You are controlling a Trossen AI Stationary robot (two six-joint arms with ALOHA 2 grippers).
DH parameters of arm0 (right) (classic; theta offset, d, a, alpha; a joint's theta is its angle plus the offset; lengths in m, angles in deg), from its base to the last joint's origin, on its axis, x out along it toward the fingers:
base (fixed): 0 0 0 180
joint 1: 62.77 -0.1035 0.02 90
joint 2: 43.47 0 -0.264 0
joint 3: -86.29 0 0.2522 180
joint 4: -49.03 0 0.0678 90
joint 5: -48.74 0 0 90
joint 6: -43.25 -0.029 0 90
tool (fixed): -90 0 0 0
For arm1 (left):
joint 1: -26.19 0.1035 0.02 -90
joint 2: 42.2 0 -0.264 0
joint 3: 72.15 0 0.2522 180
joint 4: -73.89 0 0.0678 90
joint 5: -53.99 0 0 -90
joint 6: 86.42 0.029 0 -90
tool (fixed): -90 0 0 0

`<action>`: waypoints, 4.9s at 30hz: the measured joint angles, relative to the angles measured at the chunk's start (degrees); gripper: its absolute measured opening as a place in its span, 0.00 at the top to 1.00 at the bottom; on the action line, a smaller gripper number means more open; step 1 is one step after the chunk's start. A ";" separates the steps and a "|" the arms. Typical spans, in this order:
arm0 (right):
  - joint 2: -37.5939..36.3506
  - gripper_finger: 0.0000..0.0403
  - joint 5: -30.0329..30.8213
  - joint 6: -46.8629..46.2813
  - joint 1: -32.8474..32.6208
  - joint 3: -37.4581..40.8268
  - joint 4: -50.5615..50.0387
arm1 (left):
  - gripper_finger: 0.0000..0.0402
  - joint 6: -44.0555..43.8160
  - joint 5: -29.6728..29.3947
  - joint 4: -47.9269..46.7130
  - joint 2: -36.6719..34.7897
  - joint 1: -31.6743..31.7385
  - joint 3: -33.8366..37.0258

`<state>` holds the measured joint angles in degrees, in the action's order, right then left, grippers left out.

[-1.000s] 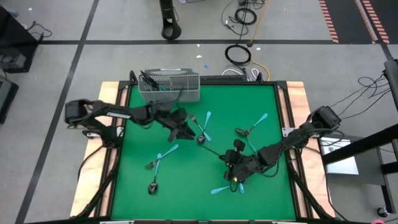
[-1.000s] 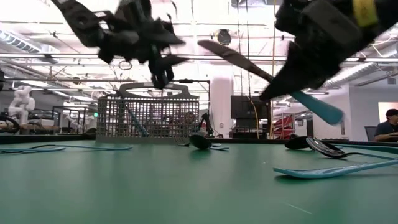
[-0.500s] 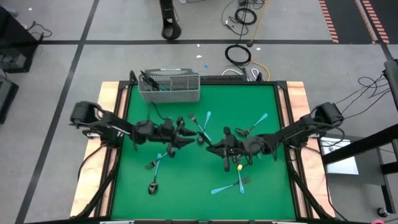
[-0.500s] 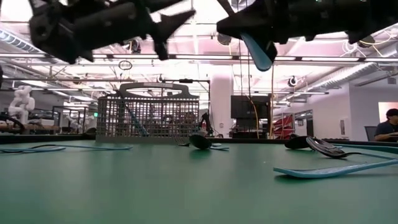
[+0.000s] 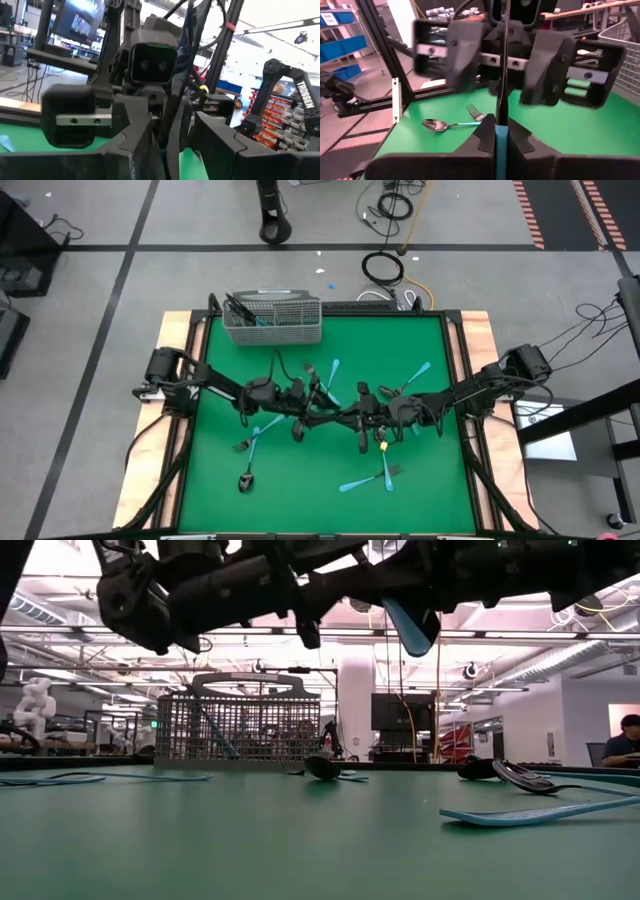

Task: Sort silverware
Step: Put the table knife into the silverware rack, then put the fork into the silverware rack

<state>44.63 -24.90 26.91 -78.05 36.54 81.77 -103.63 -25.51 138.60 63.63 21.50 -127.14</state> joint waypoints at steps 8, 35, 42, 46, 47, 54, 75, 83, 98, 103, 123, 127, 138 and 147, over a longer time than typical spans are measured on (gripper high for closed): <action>0.00 1.00 0.00 -0.39 1.02 0.00 -2.59 | 0.63 -0.28 -1.79 -2.09 1.86 0.13 -2.58; -1.67 0.76 -0.33 4.92 0.98 0.00 -2.78 | 0.98 2.54 -3.07 -2.88 1.61 0.27 -2.53; -9.41 0.59 0.88 4.63 1.06 0.00 -19.06 | 0.98 5.79 -2.85 -20.79 -7.82 2.60 -2.47; -14.53 0.57 3.86 -1.44 -0.32 -0.04 -31.23 | 0.98 12.06 -10.63 -41.95 -20.77 5.20 -2.47; -15.26 0.57 4.66 -2.85 -1.02 -0.04 -34.07 | 0.98 13.75 -13.85 -46.25 -24.17 5.84 -2.48; -12.75 0.59 12.72 -8.52 -6.18 -0.04 -39.86 | 0.98 23.13 -27.86 -61.84 -42.83 13.63 -2.49; -8.68 0.59 20.88 -3.99 -7.33 -0.02 -33.22 | 0.98 -0.19 -27.23 -66.67 -45.05 44.52 7.12; -8.68 0.59 20.89 -3.99 -7.33 -0.02 -33.07 | 0.98 -3.31 -30.67 -63.46 -45.05 44.48 8.26; -8.68 0.59 20.89 -7.62 -7.31 0.00 -33.02 | 0.97 -6.47 -30.26 -66.52 -42.12 42.80 8.26; -8.68 0.59 20.87 -9.05 -7.33 0.00 -33.03 | 0.97 -6.39 -28.59 -66.69 -42.12 42.80 8.26; -8.69 0.59 20.87 -13.05 -7.32 0.04 -33.09 | 0.58 -3.34 -22.14 -64.69 -42.71 42.82 7.88; -8.68 0.59 20.85 -12.39 -7.33 0.04 -33.24 | 0.52 -3.28 -19.26 -63.76 -45.37 42.81 5.99; -8.68 0.59 20.85 -11.47 -7.33 0.04 -33.27 | 0.52 8.59 -30.45 -75.10 -63.31 42.80 -2.25; -8.68 0.59 21.00 -11.42 -6.76 0.04 -31.04 | 0.52 7.04 -14.18 -81.13 -69.38 38.61 -2.28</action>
<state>35.95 -3.90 15.48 -84.82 36.58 50.73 -96.59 -39.69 57.47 -5.75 60.11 -129.42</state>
